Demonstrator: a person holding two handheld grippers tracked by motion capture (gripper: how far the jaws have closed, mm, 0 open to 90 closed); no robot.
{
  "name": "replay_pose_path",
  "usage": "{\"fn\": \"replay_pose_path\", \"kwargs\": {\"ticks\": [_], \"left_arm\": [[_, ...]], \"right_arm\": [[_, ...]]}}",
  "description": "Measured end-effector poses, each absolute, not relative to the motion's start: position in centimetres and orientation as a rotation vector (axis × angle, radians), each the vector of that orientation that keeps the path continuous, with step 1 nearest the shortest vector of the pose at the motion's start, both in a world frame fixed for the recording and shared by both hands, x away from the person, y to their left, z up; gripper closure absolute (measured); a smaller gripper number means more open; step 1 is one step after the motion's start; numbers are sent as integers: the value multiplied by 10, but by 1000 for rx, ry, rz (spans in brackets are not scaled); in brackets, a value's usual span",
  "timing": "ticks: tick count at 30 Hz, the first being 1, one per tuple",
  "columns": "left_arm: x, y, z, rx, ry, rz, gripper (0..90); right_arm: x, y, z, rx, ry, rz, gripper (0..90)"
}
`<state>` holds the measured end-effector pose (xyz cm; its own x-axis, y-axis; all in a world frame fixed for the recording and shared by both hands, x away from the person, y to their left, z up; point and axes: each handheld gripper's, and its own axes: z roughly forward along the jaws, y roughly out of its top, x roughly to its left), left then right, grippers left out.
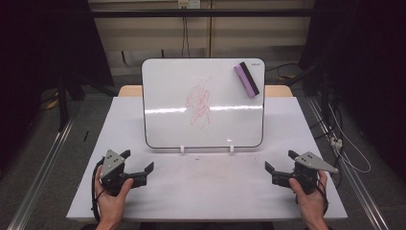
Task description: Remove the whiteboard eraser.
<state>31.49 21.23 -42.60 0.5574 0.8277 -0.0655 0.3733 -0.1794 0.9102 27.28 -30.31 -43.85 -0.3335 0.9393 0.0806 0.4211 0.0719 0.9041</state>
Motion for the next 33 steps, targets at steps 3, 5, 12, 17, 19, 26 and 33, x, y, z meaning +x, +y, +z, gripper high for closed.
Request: {"fn": "replay_pose_path", "kwargs": {"ticks": [3,5,12,17,19,26,33], "left_arm": [[314,213,-426,1776,998,558,50],[314,213,-426,1779,1001,555,50],[313,214,-427,1769,1020,541,50],[315,215,-428,1777,1027,528,50],[315,214,-429,1769,1029,529,50],[315,214,-428,1780,1013,529,50],[315,213,-428,1787,1003,511,50]], "right_arm": [[274,-305,-440,1384,1804,1236,34],[275,-304,-440,1374,1805,1209,39],[277,-301,-439,1377,1817,1193,44],[279,-299,-435,1371,1825,1191,47],[279,-298,-435,1366,1827,1193,46],[287,-294,-426,1348,1871,1216,65],[300,-281,-410,1299,1907,1192,69]]}}
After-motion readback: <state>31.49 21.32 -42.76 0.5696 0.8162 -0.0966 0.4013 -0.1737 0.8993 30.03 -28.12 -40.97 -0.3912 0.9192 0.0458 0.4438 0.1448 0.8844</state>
